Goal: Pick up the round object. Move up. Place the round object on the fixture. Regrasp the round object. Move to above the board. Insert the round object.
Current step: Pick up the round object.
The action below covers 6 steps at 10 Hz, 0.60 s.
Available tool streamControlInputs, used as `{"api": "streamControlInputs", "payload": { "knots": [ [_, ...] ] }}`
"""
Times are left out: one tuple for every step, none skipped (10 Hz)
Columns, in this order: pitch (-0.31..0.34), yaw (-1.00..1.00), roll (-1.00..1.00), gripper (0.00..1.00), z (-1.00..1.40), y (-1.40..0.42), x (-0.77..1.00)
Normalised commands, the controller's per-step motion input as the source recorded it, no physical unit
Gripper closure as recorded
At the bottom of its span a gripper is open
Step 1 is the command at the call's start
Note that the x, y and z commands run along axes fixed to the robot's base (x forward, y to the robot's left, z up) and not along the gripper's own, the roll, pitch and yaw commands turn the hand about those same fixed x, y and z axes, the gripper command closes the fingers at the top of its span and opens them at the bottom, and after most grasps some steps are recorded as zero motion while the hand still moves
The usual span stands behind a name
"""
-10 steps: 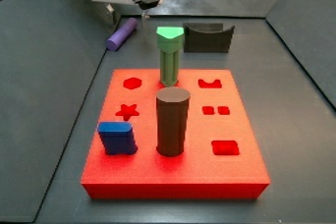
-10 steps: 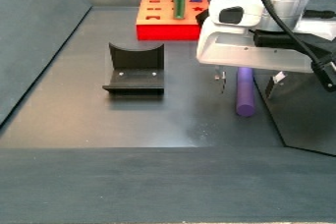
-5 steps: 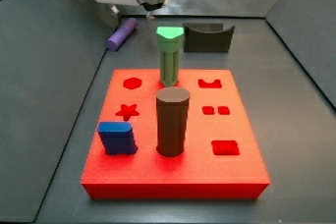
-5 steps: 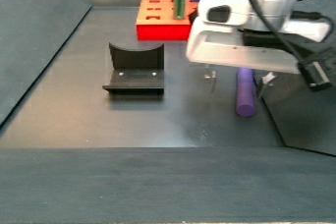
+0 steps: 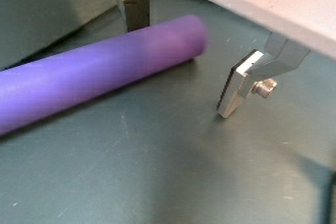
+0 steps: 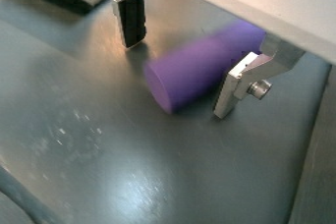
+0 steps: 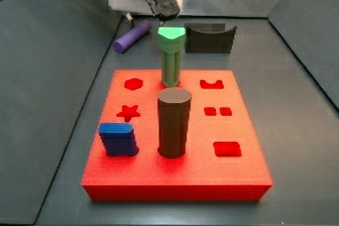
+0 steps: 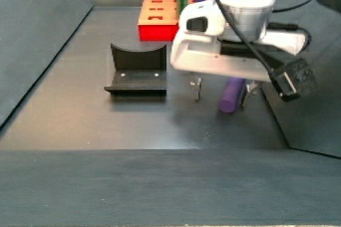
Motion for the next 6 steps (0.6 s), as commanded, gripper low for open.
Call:
{"api": "streamControlInputs", "payload": {
  "knots": [
    [-0.034, 0.0, -0.13, 0.0, -0.12, 0.02, 0.0],
    [-0.041, 0.0, -0.05, 0.0, -0.05, 0.0, 0.0],
    [0.0, 0.0, 0.0, 0.0, -0.03, 0.0, 0.0],
    [0.0, 0.0, 0.0, 0.0, 0.0, 0.0, 0.0],
    [0.0, 0.0, 0.0, 1.0, 0.0, 0.0, 0.0],
    [0.0, 0.0, 0.0, 1.0, 0.0, 0.0, 0.0]
  ]
}}
